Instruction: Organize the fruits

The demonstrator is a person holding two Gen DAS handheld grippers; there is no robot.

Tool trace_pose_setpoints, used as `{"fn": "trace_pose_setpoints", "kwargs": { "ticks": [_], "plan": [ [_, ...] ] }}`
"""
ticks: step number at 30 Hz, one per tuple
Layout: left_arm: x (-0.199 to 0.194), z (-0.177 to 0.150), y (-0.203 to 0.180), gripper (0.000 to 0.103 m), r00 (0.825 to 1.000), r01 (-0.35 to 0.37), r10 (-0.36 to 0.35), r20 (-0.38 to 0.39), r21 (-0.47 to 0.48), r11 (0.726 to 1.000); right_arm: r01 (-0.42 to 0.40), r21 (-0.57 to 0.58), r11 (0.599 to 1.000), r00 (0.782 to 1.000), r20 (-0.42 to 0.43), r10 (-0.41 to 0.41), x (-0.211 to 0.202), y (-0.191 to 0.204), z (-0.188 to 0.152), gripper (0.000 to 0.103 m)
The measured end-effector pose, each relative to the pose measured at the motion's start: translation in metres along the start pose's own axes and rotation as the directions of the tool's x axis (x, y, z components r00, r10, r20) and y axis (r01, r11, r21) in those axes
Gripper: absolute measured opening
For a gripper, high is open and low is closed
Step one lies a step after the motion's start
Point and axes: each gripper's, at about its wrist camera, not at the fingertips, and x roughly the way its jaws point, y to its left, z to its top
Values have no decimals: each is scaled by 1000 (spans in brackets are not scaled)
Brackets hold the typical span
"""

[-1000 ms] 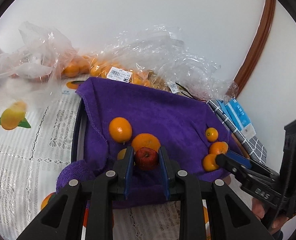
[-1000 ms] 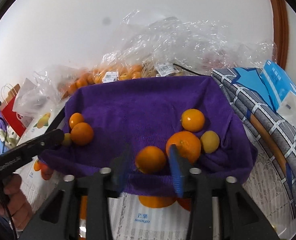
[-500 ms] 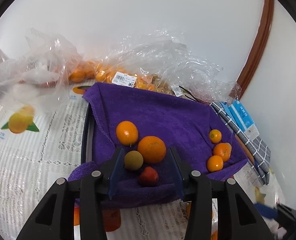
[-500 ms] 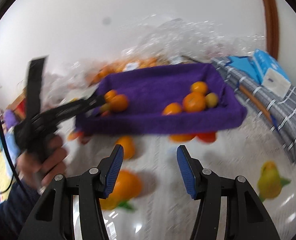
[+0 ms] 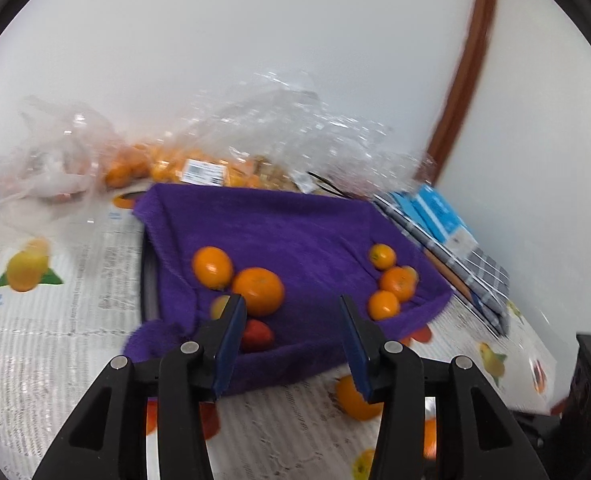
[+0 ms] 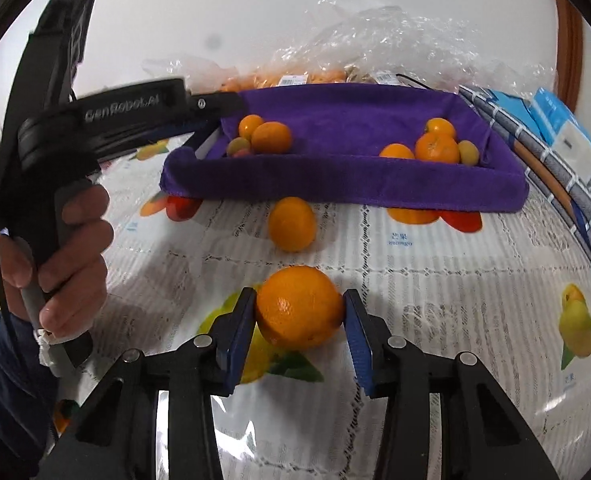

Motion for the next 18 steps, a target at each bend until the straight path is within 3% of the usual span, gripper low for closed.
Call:
{"fn": "trace_pose_setpoints", "kwargs": {
  "ticks": [7, 12, 18],
  "plan": [
    [7, -16, -44, 44, 995, 74, -61, -82, 178, 981, 106, 87, 991, 994, 31, -109, -27, -49, -9, 43],
    [25, -34, -65, 44, 987, 55, -10, -158, 281, 958, 132, 175, 976, 988, 52, -143, -44, -85, -14, 43],
    [40, -42, -66, 44, 975, 28, 41, -218, 305, 952, 148, 219, 964, 982, 82, -170, -57, -105, -15, 43]
  ]
}}
